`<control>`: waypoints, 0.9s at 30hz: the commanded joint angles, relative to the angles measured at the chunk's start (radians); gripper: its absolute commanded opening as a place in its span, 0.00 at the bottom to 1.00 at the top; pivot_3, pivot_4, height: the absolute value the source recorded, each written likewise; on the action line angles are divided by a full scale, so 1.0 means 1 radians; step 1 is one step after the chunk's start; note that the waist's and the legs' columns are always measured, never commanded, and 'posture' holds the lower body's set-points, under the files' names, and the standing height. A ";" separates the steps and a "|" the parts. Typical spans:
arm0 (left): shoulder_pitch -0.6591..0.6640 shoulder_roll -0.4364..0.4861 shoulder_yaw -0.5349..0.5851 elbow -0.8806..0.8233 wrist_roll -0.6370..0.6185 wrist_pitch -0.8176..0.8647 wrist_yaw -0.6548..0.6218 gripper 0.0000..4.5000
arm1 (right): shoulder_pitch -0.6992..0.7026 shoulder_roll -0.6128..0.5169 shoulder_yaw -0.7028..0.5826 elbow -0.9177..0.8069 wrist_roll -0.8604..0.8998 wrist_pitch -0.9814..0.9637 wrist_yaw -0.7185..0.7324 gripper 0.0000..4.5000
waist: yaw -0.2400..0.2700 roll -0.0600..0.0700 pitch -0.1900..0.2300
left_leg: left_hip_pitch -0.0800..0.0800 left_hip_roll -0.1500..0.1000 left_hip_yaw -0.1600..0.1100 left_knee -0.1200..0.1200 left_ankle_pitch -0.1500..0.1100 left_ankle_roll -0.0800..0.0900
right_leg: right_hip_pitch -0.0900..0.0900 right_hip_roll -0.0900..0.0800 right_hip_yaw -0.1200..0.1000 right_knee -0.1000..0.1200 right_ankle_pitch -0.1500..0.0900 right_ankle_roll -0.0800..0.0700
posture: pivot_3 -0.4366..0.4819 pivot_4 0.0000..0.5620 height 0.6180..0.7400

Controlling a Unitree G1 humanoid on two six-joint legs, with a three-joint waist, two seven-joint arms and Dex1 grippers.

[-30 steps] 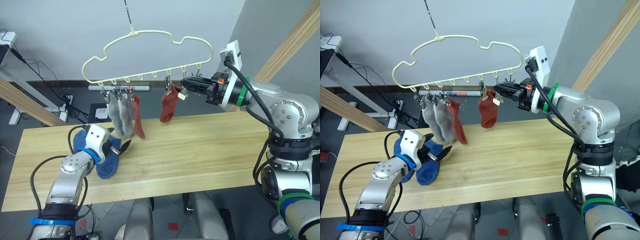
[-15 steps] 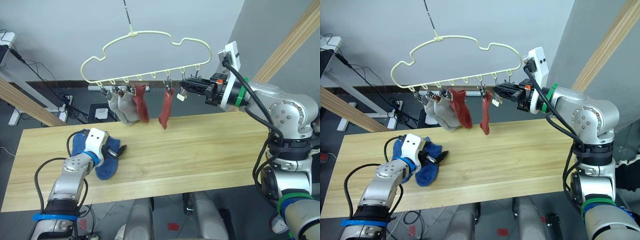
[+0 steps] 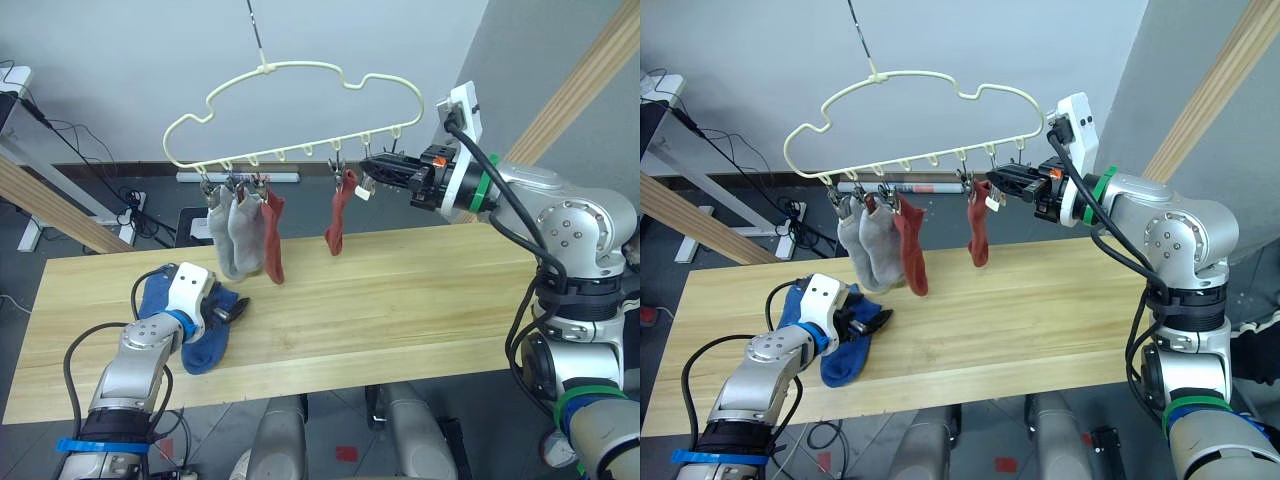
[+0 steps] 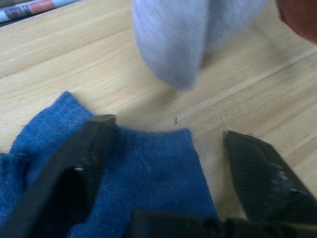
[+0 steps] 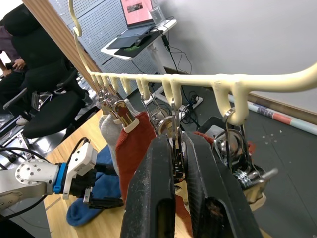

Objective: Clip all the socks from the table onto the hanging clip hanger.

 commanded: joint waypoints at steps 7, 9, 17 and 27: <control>0.050 0.003 -0.001 -0.008 -0.005 -0.021 -0.024 0.45 | -0.012 -0.007 -0.009 -0.005 0.001 -0.022 0.003 0.01 | 0.000 0.000 0.000 | 0.000 0.000 0.000 0.000 0.000 0.000 | 0.000 0.000 0.000 0.000 0.000 0.000 | 0.46 0.67 1.00; 0.050 -0.006 0.003 -0.018 -0.015 -0.038 -0.027 0.38 | -0.012 -0.007 -0.007 0.001 -0.002 -0.027 0.005 0.01 | 0.000 0.000 0.000 | 0.000 0.000 0.000 0.000 0.000 0.000 | 0.000 0.000 0.000 0.000 0.000 0.000 | 0.47 0.67 1.00; 0.020 -0.026 0.020 -0.062 -0.058 -0.078 -0.037 0.05 | -0.009 -0.005 0.000 0.012 -0.007 -0.042 0.005 0.01 | 0.001 0.000 0.000 | 0.000 0.000 0.000 0.000 0.000 0.000 | 0.000 0.000 0.000 0.000 0.000 0.000 | 0.47 0.68 1.00; 0.064 0.016 0.049 -0.263 -0.142 -0.019 -0.103 0.00 | -0.005 0.002 0.006 0.028 -0.025 -0.070 0.015 0.01 | 0.000 0.000 0.000 | -0.001 0.000 0.000 0.000 0.000 0.000 | 0.000 0.000 0.000 -0.001 0.000 0.000 | 0.49 0.65 1.00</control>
